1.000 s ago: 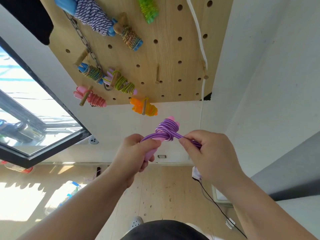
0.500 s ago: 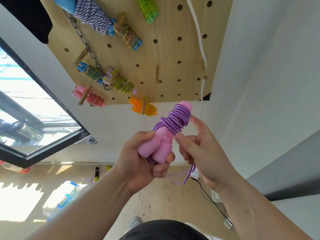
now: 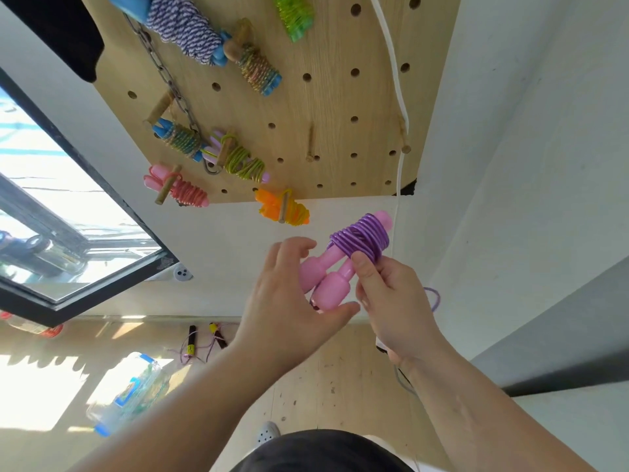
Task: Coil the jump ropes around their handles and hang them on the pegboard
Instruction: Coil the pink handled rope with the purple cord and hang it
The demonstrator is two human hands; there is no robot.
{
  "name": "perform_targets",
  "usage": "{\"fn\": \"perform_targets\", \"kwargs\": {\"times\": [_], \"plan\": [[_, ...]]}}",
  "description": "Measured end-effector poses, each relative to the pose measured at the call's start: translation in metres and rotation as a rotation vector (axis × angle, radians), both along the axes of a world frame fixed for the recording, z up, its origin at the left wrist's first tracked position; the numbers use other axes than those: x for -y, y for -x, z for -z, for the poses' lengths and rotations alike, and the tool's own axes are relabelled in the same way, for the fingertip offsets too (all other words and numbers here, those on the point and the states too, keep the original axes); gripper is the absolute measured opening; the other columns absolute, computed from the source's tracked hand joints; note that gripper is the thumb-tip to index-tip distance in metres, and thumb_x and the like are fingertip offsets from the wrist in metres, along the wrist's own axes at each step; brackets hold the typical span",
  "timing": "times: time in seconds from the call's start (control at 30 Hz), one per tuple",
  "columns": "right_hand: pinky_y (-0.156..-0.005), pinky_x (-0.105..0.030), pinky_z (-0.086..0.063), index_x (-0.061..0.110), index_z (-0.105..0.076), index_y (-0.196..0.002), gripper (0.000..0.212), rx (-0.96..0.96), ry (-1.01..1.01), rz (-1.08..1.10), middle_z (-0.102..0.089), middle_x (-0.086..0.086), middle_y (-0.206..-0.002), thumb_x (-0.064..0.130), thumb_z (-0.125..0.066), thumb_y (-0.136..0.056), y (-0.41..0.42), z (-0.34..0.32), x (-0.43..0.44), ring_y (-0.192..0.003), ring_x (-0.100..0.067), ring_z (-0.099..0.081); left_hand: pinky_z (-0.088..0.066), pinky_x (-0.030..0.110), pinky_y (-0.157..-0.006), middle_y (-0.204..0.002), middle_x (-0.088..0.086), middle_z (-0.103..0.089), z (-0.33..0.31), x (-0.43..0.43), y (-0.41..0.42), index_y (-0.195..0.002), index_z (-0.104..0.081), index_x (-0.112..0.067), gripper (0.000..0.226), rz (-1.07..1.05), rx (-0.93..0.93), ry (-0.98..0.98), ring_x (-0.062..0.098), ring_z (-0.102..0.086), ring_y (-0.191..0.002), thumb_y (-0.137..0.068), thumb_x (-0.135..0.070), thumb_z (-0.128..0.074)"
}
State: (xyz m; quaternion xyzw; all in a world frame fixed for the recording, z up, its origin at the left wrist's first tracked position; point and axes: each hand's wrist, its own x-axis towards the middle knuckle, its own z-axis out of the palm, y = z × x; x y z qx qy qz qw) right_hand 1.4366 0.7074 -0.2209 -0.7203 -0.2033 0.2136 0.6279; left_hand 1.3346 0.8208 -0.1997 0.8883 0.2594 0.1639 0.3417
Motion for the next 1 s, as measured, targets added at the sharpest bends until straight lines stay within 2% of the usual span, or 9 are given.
{"fn": "perform_targets", "kwargs": {"times": [0.1,0.2,0.33,0.4,0.53,0.7,0.8,0.87,1.0], "plan": [[-0.053,-0.025,-0.035,0.014,-0.057,-0.073,0.041,0.017,0.003,-0.01,-0.045,0.013,-0.054,0.043,-0.051,-0.101,0.005,-0.002,-0.004,-0.052,-0.006,-0.042,-0.034,0.014,-0.066,-0.099,-0.014,-0.046,0.001,0.0,-0.004,-0.108,-0.044,-0.027,0.054,0.042,0.004,-0.195,0.007,-0.048,-0.084,-0.076,-0.047,-0.081],[-0.053,-0.022,-0.032,0.017,-0.055,-0.072,0.036,-0.005,-0.042,-0.098,-0.045,0.009,-0.054,0.037,-0.052,-0.102,-0.001,-0.006,0.003,-0.05,-0.007,-0.038,-0.035,0.016,-0.059,-0.093,-0.017,-0.05,-0.004,-0.007,-0.001,-0.104,-0.043,-0.028,0.046,0.044,0.014,-0.155,0.004,-0.052,-0.078,-0.08,-0.043,-0.078],[-0.052,-0.02,-0.031,0.015,-0.066,-0.09,0.02,-0.028,-0.13,-0.246,-0.039,-0.007,-0.063,0.023,-0.053,-0.103,-0.012,-0.009,0.015,-0.055,-0.012,-0.032,-0.044,0.015,-0.056,-0.08,-0.012,-0.065,-0.012,-0.013,-0.002,-0.101,-0.059,-0.016,0.039,0.037,0.157,0.297,0.002,-0.059,-0.066,-0.074,-0.033,-0.081],[-0.053,-0.022,-0.032,0.023,-0.067,-0.101,0.013,-0.046,-0.163,-0.264,-0.039,-0.009,-0.063,0.03,-0.056,-0.101,-0.015,-0.008,0.014,-0.056,-0.014,-0.033,-0.043,0.019,-0.055,-0.073,-0.008,-0.062,-0.01,-0.012,-0.003,-0.096,-0.062,-0.011,0.046,0.036,0.212,0.532,0.005,-0.054,-0.061,-0.064,-0.041,-0.076],[-0.059,-0.035,-0.035,0.034,-0.064,-0.118,0.033,0.112,-0.121,-0.232,-0.035,-0.001,-0.058,0.051,-0.064,-0.091,-0.022,-0.007,0.016,-0.058,-0.019,-0.037,-0.034,0.029,-0.051,-0.08,0.014,-0.052,-0.006,-0.013,-0.005,-0.09,-0.061,-0.003,0.049,0.038,0.26,0.979,0.019,-0.046,-0.059,-0.064,-0.043,-0.072],[-0.06,-0.027,-0.038,0.026,-0.064,-0.122,0.039,0.049,-0.233,-0.314,-0.04,-0.002,-0.061,0.042,-0.068,-0.087,-0.024,-0.012,0.018,-0.058,-0.013,-0.04,-0.031,0.027,-0.05,-0.087,0.02,-0.056,-0.004,-0.018,0.0,-0.103,-0.066,0.0,0.054,0.247,0.177,1.459,0.018,-0.046,-0.053,-0.074,-0.045,-0.072],[-0.061,-0.022,-0.043,0.024,-0.063,-0.125,0.044,0.042,-0.252,-0.324,-0.048,0.003,-0.058,0.025,-0.073,-0.082,-0.022,-0.019,0.017,-0.058,-0.012,-0.046,-0.032,0.026,-0.051,-0.091,0.018,-0.059,0.001,-0.022,0.001,-0.11,-0.067,-0.001,0.057,0.374,0.175,1.607,0.017,-0.05,-0.055,-0.081,-0.05,-0.07],[-0.06,-0.022,-0.043,0.026,-0.063,-0.124,0.045,0.06,-0.241,-0.314,-0.049,0.007,-0.056,0.024,-0.075,-0.081,-0.019,-0.02,0.016,-0.056,-0.01,-0.048,-0.035,0.026,-0.051,-0.094,0.021,-0.062,0.005,-0.024,0.003,-0.114,-0.066,0.0,0.058,0.396,0.185,1.662,0.019,-0.053,-0.057,-0.084,-0.05,-0.068],[-0.058,-0.017,-0.045,0.024,-0.066,-0.119,0.028,0.081,-0.203,-0.198,-0.039,0.006,-0.055,0.019,-0.072,-0.092,-0.01,-0.018,0.007,-0.052,-0.006,-0.046,-0.049,0.032,-0.059,-0.101,0.028,-0.068,-0.005,-0.02,0.002,-0.11,-0.073,-0.001,0.055,0.254,0.154,1.638,0.03,-0.064,-0.065,-0.088,-0.049,-0.057]]}}
